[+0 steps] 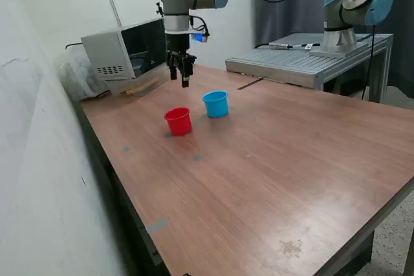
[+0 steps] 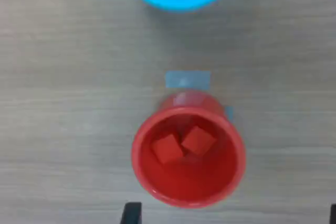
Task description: Place red objects in the red bin, and blue objects in the blue bin.
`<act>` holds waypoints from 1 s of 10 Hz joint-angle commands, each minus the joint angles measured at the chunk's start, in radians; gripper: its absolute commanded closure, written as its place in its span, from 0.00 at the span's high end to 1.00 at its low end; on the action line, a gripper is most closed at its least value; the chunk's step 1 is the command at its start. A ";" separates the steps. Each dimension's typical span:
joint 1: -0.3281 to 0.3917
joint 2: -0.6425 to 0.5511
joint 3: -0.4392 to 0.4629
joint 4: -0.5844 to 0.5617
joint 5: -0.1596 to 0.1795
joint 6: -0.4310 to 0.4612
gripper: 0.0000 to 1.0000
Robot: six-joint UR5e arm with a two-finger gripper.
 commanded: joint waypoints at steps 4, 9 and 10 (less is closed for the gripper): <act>0.135 -0.456 0.143 0.400 -0.001 0.122 1.00; 0.321 -0.770 0.301 0.671 0.002 0.258 1.00; 0.327 -0.832 0.359 0.689 0.002 0.258 1.00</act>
